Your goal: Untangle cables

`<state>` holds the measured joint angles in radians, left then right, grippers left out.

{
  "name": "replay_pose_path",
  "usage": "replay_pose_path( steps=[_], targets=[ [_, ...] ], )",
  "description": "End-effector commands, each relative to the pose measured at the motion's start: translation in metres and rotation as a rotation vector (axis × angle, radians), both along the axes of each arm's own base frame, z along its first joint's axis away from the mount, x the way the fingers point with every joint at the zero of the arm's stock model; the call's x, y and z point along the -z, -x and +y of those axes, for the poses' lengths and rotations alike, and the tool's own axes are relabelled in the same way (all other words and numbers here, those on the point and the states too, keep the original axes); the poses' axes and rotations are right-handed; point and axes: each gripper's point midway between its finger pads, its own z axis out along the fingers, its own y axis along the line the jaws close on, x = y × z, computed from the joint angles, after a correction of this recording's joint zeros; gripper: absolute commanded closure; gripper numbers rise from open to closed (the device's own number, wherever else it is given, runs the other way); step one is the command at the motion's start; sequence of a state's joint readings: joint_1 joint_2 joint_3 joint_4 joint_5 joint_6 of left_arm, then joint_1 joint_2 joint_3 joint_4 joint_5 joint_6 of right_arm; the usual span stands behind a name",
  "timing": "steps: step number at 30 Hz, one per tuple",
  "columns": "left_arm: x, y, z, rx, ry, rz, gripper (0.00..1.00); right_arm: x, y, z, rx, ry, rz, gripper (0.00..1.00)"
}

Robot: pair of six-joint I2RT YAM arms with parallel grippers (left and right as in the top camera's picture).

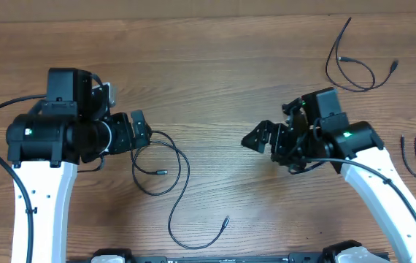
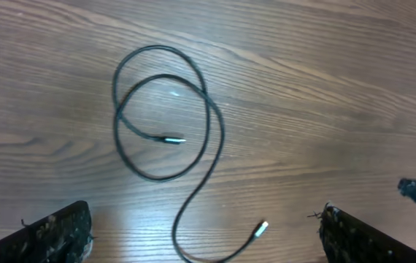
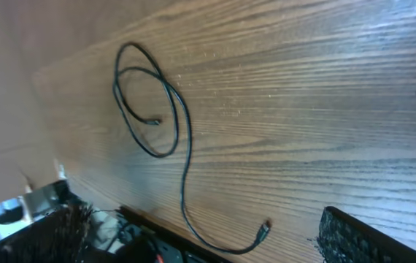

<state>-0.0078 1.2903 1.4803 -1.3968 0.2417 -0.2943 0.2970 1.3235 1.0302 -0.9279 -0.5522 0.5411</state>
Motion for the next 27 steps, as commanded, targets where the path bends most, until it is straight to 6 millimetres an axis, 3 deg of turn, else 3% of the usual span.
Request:
replay_pose_path(
  steps=[1, 8, 16, 27],
  targets=[
    [-0.016, 0.003, 0.014, -0.016, -0.027, -0.065, 0.00, 0.004, -0.001, 0.004, 0.011, 0.051, -0.017, 0.00],
    [-0.035, 0.015, 0.021, -0.024, -0.073, -0.159, 0.01, 0.000, -0.005, 0.020, -0.034, 0.057, -0.093, 0.00],
    [-0.050, 0.039, 0.054, -0.162, -0.228, -0.215, 0.01, 0.005, -0.008, 0.027, -0.049, 0.086, -0.122, 0.00],
    [-0.038, 0.024, 0.034, -0.105, -0.125, -0.161, 0.01, 0.007, 0.001, 0.043, -0.106, 0.085, -0.127, 0.00]
  ],
)
